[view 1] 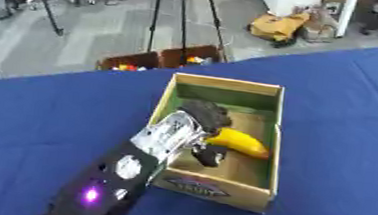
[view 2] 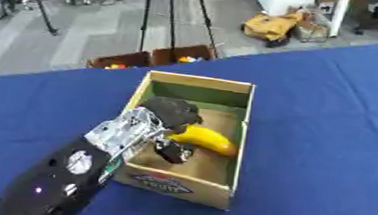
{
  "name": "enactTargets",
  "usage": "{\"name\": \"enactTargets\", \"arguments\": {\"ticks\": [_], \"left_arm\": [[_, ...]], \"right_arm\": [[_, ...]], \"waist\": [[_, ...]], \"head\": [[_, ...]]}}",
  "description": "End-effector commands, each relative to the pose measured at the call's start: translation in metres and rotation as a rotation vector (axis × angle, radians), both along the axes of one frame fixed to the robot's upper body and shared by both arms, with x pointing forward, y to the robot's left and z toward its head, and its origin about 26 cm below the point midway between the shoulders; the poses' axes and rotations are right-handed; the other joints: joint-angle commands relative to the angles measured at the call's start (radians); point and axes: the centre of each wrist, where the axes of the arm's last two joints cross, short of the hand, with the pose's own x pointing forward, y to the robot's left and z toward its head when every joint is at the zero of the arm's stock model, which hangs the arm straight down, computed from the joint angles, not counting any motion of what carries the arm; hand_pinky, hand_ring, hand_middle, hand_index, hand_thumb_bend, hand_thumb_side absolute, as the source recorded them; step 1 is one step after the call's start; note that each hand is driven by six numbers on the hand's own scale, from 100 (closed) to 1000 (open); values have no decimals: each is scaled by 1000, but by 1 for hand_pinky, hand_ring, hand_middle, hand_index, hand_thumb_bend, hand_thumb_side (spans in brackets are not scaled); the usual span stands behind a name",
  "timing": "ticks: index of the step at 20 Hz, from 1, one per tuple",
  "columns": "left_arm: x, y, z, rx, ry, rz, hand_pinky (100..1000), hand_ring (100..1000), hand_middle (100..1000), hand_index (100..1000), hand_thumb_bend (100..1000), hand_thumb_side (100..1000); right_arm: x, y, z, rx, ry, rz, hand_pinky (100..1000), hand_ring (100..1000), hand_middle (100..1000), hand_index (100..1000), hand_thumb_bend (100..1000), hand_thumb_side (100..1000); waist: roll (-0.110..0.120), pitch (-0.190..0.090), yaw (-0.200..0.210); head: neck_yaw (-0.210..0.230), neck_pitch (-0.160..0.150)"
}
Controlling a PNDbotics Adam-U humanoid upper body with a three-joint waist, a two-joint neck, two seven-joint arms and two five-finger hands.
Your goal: Pick up objects on the table and place them in the box.
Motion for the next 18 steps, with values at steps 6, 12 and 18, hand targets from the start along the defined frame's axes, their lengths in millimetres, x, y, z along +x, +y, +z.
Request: {"name": "enactTargets", "arguments": {"ticks": [6, 12, 18], "left_arm": [[2, 4, 9, 81, 52, 69, 1000, 1000, 1000, 1000, 251, 701], [-10, 3, 33, 93, -12, 92, 1000, 1000, 1000, 1000, 143, 689], [-30, 8, 69, -13, -164, 72, 1000, 1000, 1000, 1000, 131, 726]], "right_arm": [[-5, 0, 8, 7, -35, 6, 720, 868, 812, 917, 100, 1000], [-4, 0, 7, 9, -32, 4, 721, 868, 812, 917, 100, 1000], [-4, -1, 6, 9, -29, 1, 720, 868, 812, 917, 100, 1000]], "waist": [[-13, -28, 2], [-15, -28, 3], [-17, -27, 9]], "head": [[-1, -5], [-3, -2], [-4, 6]]}}
